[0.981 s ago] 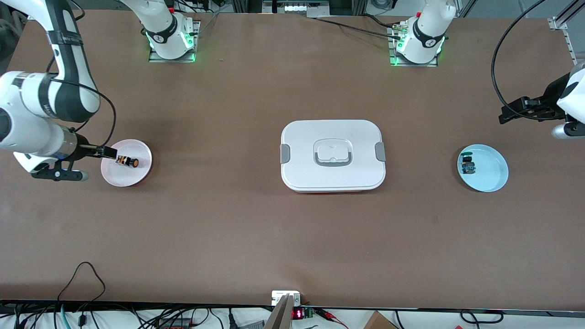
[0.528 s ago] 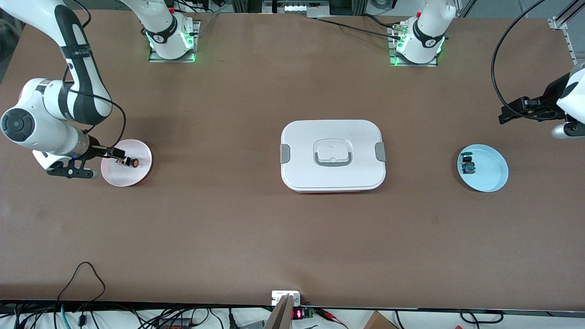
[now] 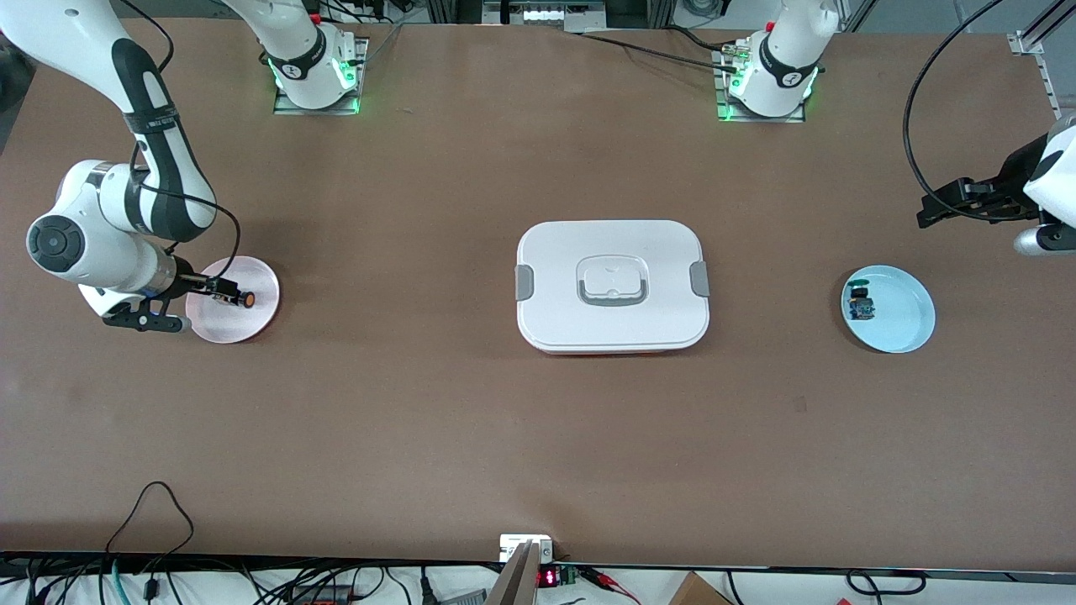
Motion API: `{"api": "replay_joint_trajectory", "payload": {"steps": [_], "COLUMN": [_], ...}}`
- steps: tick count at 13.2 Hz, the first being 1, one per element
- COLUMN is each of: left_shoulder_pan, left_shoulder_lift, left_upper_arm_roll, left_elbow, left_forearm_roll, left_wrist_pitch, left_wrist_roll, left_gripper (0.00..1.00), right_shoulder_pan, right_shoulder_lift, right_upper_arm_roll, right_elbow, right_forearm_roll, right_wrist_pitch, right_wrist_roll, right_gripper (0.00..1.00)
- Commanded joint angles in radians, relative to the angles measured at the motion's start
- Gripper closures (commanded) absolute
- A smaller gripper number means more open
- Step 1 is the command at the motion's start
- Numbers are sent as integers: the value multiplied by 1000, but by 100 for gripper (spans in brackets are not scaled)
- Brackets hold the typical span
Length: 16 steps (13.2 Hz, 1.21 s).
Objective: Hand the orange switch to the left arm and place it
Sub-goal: 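Close the right gripper on the orange switch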
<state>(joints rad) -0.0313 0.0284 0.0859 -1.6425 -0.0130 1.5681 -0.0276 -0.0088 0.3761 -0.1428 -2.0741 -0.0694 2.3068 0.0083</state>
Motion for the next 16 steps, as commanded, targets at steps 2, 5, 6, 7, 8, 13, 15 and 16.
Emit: {"api": "replay_joint_trajectory", "payload": {"steps": [2,5,6,7,8,13,15,16], "left_shoulder_pan": [-1,-4,-5,-7,-7,-9,-7,-9], "left_shoulder_lift": [1,1,1,1,1,4,5,5], "left_upper_arm_roll": [-3,-5,-5,-5,-6,-5,-5,-5], "left_elbow": [12,12,12,12,12,12,12,12], "left_forearm_roll": [8,10,24,30,28,28,28,30], "left_wrist_pitch": [-11,-10,-10,-10,-10,-11,-11,-11], "left_wrist_roll": [6,6,6,6,6,5,5,5], "left_gripper": [0,0,0,0,0,0,0,0], "right_shoulder_pan": [4,7,7,7,10,26,26,24], "right_shoulder_lift": [27,43,50,55,61,76,78,76], "right_upper_arm_roll": [5,5,5,5,5,5,5,5], "right_elbow": [-8,-8,-8,-8,-8,-24,-37,-58], "right_forearm_roll": [68,86,86,85,79,74,71,68], "right_wrist_pitch": [57,69,81,86,88,114,126,155], "right_wrist_roll": [19,18,18,16,12,2,1,-4], "right_gripper": [0,0,0,0,0,0,0,0]}}
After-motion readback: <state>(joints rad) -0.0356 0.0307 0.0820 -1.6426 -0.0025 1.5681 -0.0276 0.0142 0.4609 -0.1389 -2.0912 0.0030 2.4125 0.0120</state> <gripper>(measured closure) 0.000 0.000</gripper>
